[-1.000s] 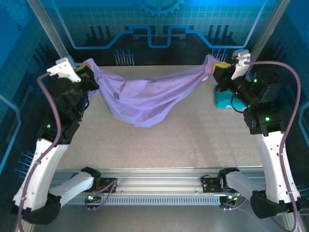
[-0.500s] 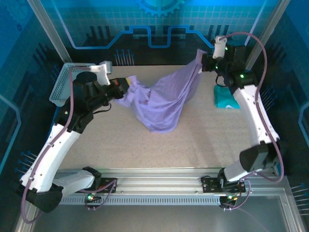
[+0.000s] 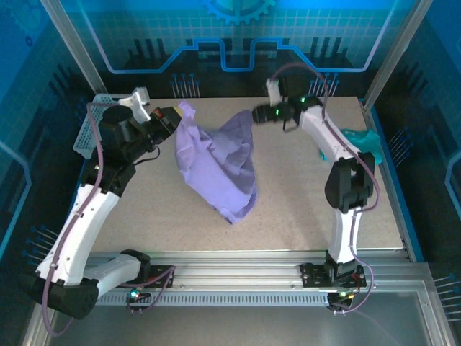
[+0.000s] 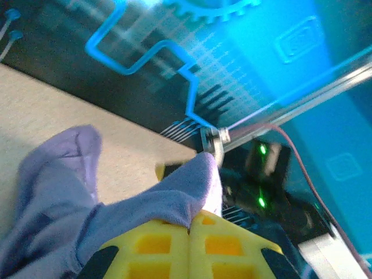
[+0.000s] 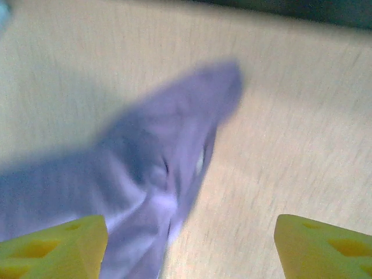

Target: Fold the inside-out t-shirt

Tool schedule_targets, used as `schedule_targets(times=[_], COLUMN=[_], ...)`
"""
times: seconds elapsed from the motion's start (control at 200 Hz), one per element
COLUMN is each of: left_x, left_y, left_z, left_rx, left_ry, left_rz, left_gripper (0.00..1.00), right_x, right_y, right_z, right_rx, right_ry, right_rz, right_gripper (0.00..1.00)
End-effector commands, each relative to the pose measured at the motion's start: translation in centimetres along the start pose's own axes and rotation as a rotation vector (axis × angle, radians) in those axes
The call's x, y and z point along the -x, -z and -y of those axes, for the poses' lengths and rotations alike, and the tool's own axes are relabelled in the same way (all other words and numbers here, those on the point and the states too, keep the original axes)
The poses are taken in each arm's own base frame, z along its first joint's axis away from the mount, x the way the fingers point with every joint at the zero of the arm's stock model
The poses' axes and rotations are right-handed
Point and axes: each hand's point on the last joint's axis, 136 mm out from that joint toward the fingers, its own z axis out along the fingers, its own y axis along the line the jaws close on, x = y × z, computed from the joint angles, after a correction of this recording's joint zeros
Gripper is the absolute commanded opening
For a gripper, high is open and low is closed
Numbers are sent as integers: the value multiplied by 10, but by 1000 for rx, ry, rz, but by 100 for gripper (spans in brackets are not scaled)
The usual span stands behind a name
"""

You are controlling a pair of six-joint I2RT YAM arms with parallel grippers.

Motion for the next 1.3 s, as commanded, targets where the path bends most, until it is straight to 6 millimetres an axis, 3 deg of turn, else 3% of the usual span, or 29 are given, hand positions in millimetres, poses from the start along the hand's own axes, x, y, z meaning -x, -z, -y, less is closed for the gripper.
schedule_targets(times=[0.0, 0.085, 0.19, 0.26, 0.34, 0.415, 0.61, 0.695, 0.76, 0.8, 0.87, 1.0, 1.135, 1.21, 1.296], left_x=[14, 16, 18, 20, 20, 20, 18, 20, 25, 30, 39, 55, 69, 78, 85], left_y=[1, 0, 1, 3, 6, 8, 13, 17, 20, 23, 30, 56, 93, 109, 111], left_z=[-9, -11, -11, -13, -15, -17, -17, -18, -17, -16, -8, 34, 73, 81, 73], left_rx=[24, 35, 46, 58, 68, 70, 76, 83, 88, 88, 69, -46, -159, -168, -114], left_ry=[26, 15, -2, -13, -21, -23, -36, -45, -47, -46, -49, -76, -101, -126, -139], left_rz=[67, 71, 71, 80, 90, 95, 93, 103, 117, 129, 151, 198, 272, 331, 372], left_gripper=[0, 0, 0, 0, 0, 0, 0, 0, 0, 0, 0, 0, 0, 0, 0], right_x=[-17, -68, -133, -170, -196, -209, -220, -221, -214, -205, -174, -105, -65, -49, -34], right_y=[63, 68, 57, 40, 19, 3, -37, -47, -43, -31, 9, 129, 235, 272, 288], right_z=[-47, -76, -98, -100, -110, -122, -121, -126, -126, -119, -102, -77, -74, -72, -65], right_rx=[115, 151, 174, 161, 178, 203, 177, 206, 223, 219, 214, 210, 180, 152, 107], right_ry=[110, 183, 197, 135, 78, 42, -3, -15, -17, -17, -18, 16, 89, 110, 117], right_rz=[137, 125, 35, -53, -127, -157, -213, -235, -238, -224, -154, 56, 252, 350, 410], right_gripper=[79, 81, 80, 78, 75, 73, 63, 34, 9, 0, 0, 0, 0, 0, 0])
